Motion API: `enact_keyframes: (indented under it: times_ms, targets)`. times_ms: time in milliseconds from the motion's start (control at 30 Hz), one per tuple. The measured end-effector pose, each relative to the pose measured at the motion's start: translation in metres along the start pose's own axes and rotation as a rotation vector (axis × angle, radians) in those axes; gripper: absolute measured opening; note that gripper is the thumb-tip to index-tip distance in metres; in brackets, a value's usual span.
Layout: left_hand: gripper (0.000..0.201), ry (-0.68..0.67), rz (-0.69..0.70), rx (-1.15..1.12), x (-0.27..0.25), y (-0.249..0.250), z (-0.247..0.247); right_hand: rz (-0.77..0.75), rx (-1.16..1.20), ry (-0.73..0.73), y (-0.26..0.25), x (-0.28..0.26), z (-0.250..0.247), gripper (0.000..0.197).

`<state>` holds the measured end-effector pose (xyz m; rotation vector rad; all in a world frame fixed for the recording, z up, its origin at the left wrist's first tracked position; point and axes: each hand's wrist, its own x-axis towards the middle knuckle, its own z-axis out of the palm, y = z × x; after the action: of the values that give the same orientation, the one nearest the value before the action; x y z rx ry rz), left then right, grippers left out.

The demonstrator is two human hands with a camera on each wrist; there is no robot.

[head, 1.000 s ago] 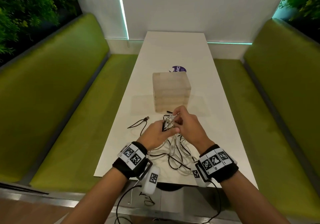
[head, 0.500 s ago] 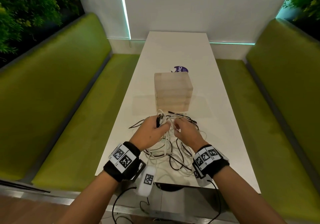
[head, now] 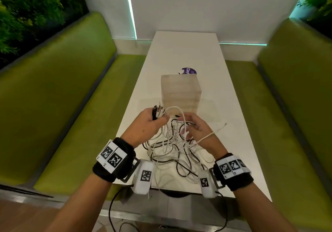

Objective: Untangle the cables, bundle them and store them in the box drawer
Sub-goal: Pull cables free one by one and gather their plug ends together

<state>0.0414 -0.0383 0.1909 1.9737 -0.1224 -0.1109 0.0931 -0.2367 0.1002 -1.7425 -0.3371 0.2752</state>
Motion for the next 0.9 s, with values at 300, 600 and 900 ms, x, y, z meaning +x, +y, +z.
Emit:
enact_keyframes:
  times_ms: [300,600,900]
  targets:
    - [0.036,-0.323,-0.088,0.033,-0.008,-0.020,0.008,-0.077,0.101,-0.283,-0.061,-0.031,-0.002,0.042]
    - [0.041,-0.462,-0.067,0.010,-0.012,-0.027,0.005,-0.028,-0.168,-0.311,-0.062,-0.030,0.005,0.034]
    - [0.033,-0.395,-0.071,-0.084,-0.015,-0.033,0.004,0.028,-0.073,-0.353,-0.060,-0.038,0.005,0.009]
